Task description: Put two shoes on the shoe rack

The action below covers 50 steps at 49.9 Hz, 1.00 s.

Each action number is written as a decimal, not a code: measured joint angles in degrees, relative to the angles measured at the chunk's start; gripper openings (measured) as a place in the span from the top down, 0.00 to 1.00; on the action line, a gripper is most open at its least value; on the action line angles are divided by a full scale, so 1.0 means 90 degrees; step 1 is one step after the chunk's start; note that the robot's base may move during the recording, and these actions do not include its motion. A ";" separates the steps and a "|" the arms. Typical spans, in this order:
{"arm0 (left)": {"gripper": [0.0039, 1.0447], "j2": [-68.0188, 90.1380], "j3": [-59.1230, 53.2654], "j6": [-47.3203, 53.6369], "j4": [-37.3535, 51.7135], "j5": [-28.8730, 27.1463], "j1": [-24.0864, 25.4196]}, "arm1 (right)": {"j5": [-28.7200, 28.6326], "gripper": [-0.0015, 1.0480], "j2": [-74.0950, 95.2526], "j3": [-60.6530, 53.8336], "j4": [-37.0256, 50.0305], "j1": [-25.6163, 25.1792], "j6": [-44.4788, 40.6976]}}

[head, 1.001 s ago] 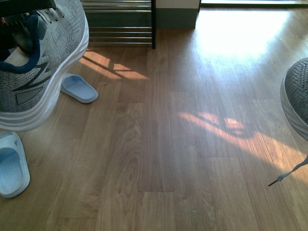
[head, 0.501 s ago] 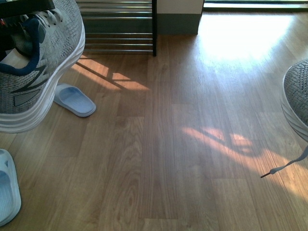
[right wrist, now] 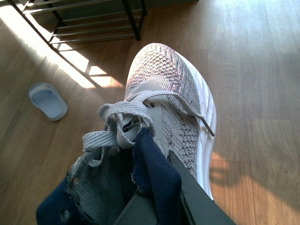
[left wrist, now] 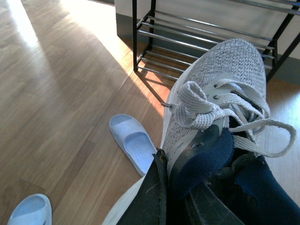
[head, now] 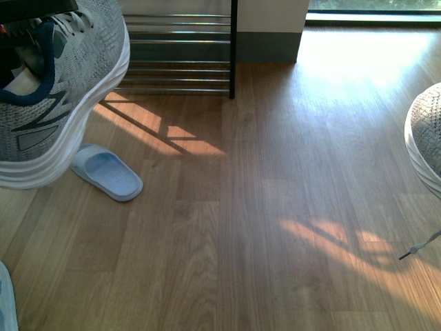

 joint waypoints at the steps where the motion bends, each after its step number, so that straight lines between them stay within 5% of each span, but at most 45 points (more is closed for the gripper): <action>1: 0.99 0.0000 0.0000 0.0000 0.0000 -0.0007 0.0000 | -0.0005 0.99 0.0000 0.0000 0.0000 0.0005 0.0000; 50: 0.99 0.0002 -0.0002 0.0002 -0.0002 -0.0046 0.0002 | -0.0002 0.99 0.0002 0.0000 0.0000 0.0005 0.0000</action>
